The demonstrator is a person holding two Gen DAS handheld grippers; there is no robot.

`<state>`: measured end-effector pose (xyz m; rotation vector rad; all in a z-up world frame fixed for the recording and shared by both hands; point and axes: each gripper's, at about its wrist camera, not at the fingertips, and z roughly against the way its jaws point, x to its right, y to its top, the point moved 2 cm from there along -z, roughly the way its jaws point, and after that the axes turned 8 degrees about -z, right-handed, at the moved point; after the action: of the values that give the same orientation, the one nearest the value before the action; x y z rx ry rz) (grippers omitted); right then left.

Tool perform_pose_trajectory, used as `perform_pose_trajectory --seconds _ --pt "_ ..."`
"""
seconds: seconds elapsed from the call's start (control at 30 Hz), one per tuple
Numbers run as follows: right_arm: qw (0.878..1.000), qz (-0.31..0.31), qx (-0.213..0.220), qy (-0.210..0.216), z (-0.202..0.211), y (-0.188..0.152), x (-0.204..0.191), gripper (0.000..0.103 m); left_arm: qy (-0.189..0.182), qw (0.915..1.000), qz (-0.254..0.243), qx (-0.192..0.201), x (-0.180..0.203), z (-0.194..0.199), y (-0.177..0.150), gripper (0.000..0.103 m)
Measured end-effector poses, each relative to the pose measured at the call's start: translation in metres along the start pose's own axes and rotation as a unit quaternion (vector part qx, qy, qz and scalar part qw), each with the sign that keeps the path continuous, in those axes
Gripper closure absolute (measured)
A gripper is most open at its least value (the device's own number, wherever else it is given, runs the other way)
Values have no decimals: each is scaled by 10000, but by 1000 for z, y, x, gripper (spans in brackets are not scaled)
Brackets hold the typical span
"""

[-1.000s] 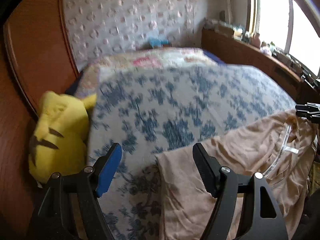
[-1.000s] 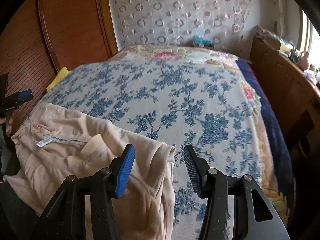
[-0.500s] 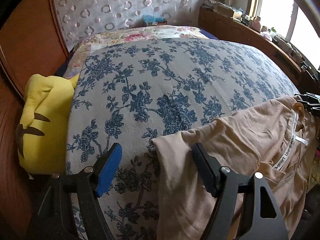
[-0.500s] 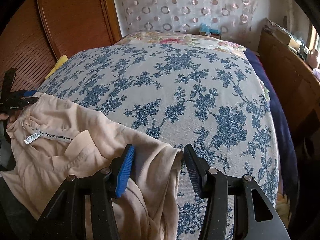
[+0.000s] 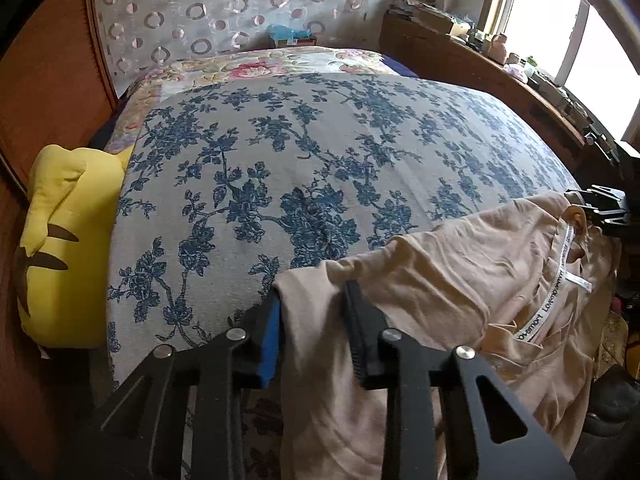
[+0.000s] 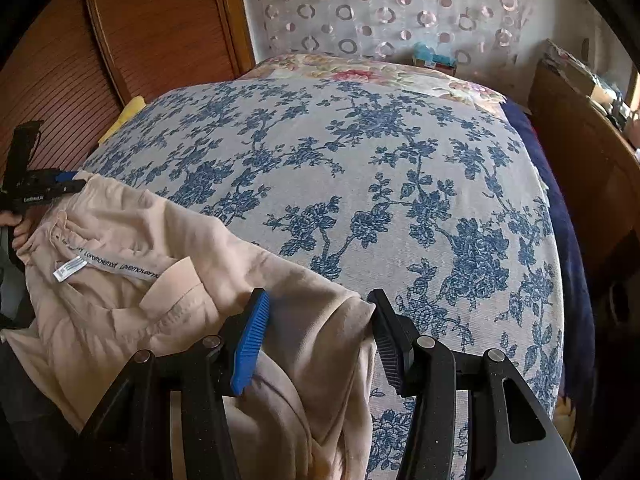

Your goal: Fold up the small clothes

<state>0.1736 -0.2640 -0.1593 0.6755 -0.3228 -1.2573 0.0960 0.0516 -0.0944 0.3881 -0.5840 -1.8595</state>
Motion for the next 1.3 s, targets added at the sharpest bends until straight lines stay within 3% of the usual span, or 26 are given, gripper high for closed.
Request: perform_pose_trajectory --seconds 0.13,0.27,0.4,0.6,0.8,0.97,1.13,1.3 --pt "9999 66 -29 97 1 -2 -3 62 -26 10000 40 62 3 2 -3 86" --pt "9996 55 -92 253 3 -4 -2 85 60 9998 25 183 9 9 -7 95" --pt "9990 -40 73 434 16 -10 -4 89 117 9987 92 480 16 31 -8 96" --pt "9946 -222 868 528 79 -9 -11 90 -31 9896 181 1430 31 105 8 96" --pt "9846 65 1661 538 164 2 -29 91 125 9690 -218 2458 54 196 44 96" --pt "9736 495 2212 263 230 16 -42 91 101 9510 -313 3075 59 255 71 96" --pt "9584 842 2726 85 297 37 -54 91 481 9298 -516 3613 63 320 91 96" --pt "9353 1209 3323 -97 373 53 -71 92 847 9060 -564 4108 55 379 108 96"
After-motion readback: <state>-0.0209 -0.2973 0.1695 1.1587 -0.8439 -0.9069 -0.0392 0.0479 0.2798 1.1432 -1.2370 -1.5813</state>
